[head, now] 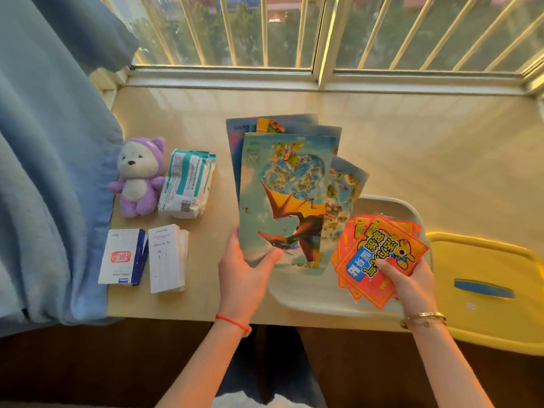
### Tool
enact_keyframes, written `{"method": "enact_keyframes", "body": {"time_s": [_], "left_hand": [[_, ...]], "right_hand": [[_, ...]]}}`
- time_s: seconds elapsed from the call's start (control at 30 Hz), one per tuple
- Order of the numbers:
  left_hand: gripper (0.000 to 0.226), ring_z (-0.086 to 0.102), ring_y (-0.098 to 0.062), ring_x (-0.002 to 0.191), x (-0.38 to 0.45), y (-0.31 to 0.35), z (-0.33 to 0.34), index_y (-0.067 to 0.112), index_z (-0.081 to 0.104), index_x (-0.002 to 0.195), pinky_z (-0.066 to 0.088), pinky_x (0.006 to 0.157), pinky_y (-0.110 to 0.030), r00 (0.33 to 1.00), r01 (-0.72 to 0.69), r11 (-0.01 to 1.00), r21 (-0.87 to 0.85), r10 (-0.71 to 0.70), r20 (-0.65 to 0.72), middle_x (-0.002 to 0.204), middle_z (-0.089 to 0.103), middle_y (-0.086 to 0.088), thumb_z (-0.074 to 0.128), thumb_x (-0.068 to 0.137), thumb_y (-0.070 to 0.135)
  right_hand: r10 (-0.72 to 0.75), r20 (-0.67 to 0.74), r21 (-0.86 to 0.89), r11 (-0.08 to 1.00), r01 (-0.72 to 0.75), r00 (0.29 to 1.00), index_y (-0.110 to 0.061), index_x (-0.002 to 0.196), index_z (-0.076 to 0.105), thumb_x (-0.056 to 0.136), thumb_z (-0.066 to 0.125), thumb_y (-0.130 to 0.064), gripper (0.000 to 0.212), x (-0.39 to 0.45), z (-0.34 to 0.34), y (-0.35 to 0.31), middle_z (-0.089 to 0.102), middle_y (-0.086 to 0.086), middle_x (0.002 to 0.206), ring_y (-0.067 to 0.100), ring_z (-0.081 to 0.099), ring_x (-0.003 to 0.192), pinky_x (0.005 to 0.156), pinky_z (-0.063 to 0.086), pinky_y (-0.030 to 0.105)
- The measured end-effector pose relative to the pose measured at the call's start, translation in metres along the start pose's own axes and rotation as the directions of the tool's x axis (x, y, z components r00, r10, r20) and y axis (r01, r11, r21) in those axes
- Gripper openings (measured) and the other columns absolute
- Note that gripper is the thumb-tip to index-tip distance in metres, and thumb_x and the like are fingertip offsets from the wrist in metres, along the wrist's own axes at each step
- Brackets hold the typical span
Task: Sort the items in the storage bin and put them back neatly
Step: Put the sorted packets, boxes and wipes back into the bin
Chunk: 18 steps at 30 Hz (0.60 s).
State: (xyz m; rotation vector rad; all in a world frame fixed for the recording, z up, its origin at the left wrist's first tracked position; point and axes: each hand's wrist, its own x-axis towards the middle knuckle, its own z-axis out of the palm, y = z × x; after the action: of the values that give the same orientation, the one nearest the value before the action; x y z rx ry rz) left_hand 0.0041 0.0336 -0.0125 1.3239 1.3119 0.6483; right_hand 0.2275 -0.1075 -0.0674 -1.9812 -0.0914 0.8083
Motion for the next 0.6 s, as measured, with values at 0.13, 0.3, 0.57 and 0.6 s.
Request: {"method": "enact_keyframes", "body": {"time_s": [0.13,0.3,0.57,0.6], "left_hand": [[0.051,0.065,0.007,0.087,-0.014,-0.028,0.040,0.040,0.050,0.107,0.051,0.076,-0.012,0.994,0.096,0.985,0.141,-0.102,0.037,0.095,0.067,0.022,0.079,0.073,0.013],[0.054,0.065,-0.008,0.086,-0.003,-0.062,0.072,0.024,0.052,0.121,0.048,0.074,-0.017,0.975,0.220,0.927,0.302,-0.212,-0.062,0.104,0.068,0.010,0.076,0.074,0.013],[0.037,0.066,-0.021,0.096,0.017,-0.085,0.101,0.020,0.052,0.107,0.052,0.077,-0.028,0.962,0.249,0.840,0.481,-0.271,-0.025,0.107,0.069,-0.002,0.071,0.078,0.009],[0.038,0.066,-0.023,0.099,0.019,-0.089,0.103,0.019,0.053,0.107,0.053,0.081,-0.031,0.950,0.271,0.821,0.503,-0.313,-0.002,0.108,0.069,-0.004,0.072,0.076,0.009]], "right_hand": [[0.022,-0.031,0.014,1.000,-0.021,0.999,-0.016,0.119,0.053,0.075,0.075,-0.008,0.050,0.005,-0.016,0.008,0.063,0.008,0.111,0.026,0.062,0.097,0.085,0.052,0.043],[0.060,-0.062,-0.051,0.997,-0.064,0.996,-0.015,0.120,0.052,0.075,0.076,-0.010,0.052,0.022,-0.018,0.023,0.062,0.003,0.106,0.020,0.061,0.091,0.074,0.049,0.031],[0.103,-0.095,-0.170,0.978,-0.118,0.990,-0.011,0.120,0.054,0.072,0.079,-0.015,0.055,0.065,0.005,0.043,0.065,0.010,0.114,0.026,0.064,0.099,0.083,0.053,0.039],[0.094,-0.108,-0.196,0.974,-0.114,0.990,-0.011,0.120,0.054,0.071,0.080,-0.016,0.055,0.069,0.008,0.045,0.065,0.011,0.115,0.027,0.064,0.099,0.083,0.052,0.038]]}}
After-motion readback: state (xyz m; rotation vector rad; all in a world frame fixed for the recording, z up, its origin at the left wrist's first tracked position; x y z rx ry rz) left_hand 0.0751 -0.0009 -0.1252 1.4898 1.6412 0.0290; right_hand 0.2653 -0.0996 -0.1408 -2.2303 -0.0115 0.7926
